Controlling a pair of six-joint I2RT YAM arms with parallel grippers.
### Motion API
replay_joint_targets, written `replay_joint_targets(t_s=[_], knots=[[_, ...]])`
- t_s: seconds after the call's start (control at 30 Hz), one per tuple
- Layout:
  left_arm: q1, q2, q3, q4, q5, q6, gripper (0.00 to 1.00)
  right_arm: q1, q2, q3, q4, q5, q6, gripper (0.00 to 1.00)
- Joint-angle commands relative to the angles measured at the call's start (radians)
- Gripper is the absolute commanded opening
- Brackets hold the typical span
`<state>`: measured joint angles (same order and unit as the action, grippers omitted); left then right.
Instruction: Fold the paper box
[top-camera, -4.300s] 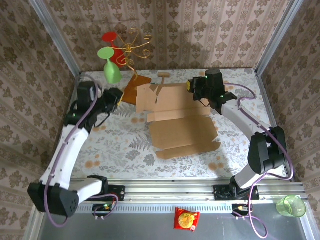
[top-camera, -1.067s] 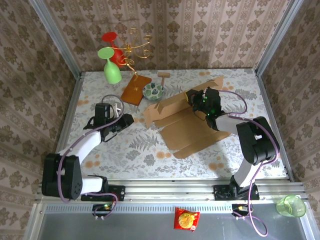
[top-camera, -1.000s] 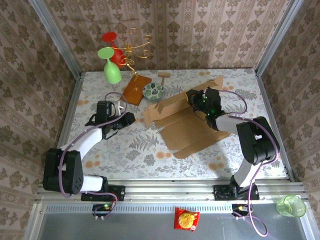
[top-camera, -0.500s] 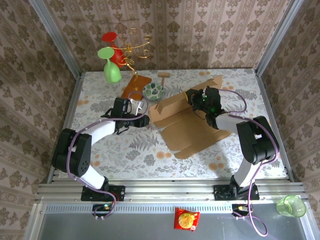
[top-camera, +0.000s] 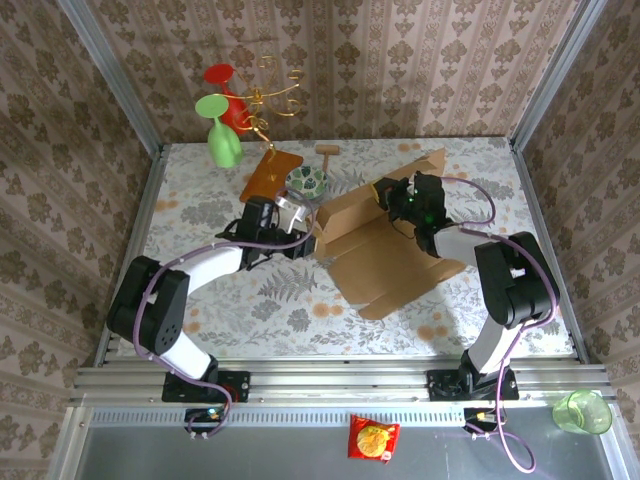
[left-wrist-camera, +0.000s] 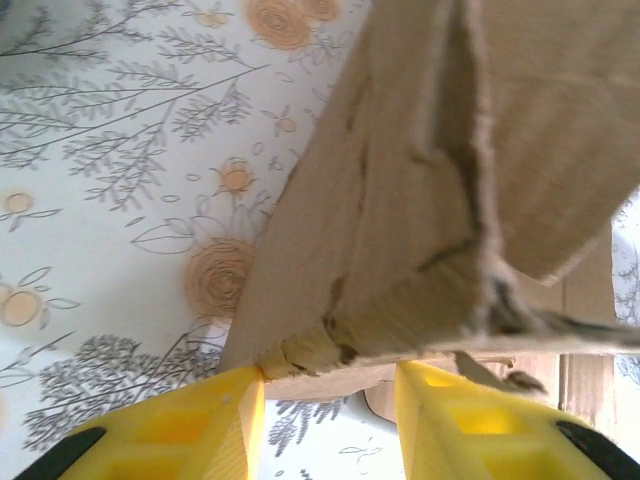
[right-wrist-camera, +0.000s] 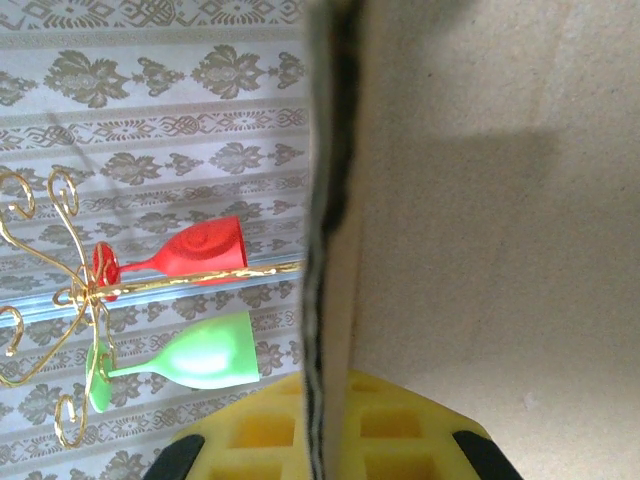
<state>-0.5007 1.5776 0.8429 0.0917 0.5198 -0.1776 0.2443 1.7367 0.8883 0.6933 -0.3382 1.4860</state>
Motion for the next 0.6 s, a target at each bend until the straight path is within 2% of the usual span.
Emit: replay_joint_targets(t_s=[0.0,0.4,0.57], knots=[[-0.023,0.018,-0.001,0.060,0.011,0.023,0.39,-0.005,0.032,-0.023,-0.043,-0.028,-0.027,0.00],[-0.072,0.029,0.005,0.101,-0.015,-0.007,0.40,-0.011,0.043,0.000,-0.006,-0.051,-0.026,0.00],[-0.089,0.037,0.017,0.107,-0.101,-0.027,0.40,-0.013,0.053,0.010,0.025,-0.065,-0.010,0.00]])
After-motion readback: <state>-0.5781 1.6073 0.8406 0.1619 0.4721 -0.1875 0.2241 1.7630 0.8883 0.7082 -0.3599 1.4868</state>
